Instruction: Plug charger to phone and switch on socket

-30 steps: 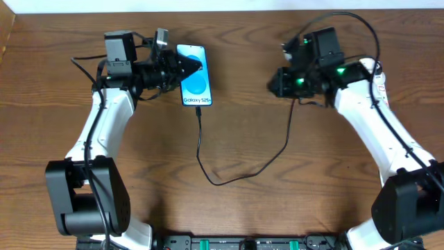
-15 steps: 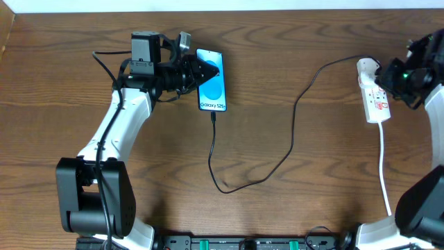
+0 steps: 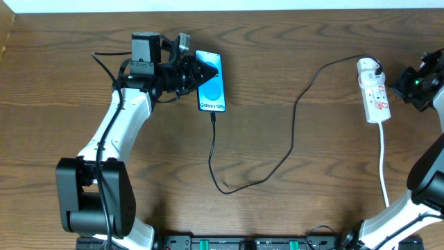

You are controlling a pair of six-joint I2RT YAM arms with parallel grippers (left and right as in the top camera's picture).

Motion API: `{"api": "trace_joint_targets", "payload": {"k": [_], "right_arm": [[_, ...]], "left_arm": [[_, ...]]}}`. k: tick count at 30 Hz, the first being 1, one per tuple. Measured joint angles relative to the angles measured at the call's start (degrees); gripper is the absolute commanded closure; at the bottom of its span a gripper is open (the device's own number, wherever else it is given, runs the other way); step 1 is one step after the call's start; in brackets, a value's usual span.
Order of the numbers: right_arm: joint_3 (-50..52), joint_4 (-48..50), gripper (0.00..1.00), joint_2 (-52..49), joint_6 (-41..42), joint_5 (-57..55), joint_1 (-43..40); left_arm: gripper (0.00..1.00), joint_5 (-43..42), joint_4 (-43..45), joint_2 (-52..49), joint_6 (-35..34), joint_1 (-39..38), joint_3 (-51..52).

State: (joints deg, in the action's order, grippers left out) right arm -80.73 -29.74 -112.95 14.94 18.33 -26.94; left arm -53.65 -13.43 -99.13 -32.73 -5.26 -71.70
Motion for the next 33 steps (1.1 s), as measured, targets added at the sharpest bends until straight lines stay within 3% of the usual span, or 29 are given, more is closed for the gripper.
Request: {"api": "trace_joint_targets", "payload": {"k": [9, 33], "right_arm": [[0.0, 5.4, 0.99, -4.7, -2.0, 2.4, 0.1], [-0.1, 6.4, 0.99, -7.1, -2.4, 2.9, 0.6]], "left_arm": [[0.93, 0.0, 0.0, 0.0, 0.0, 0.0, 0.0], [0.93, 0.0, 0.0, 0.0, 0.0, 0.0, 0.0]]}}
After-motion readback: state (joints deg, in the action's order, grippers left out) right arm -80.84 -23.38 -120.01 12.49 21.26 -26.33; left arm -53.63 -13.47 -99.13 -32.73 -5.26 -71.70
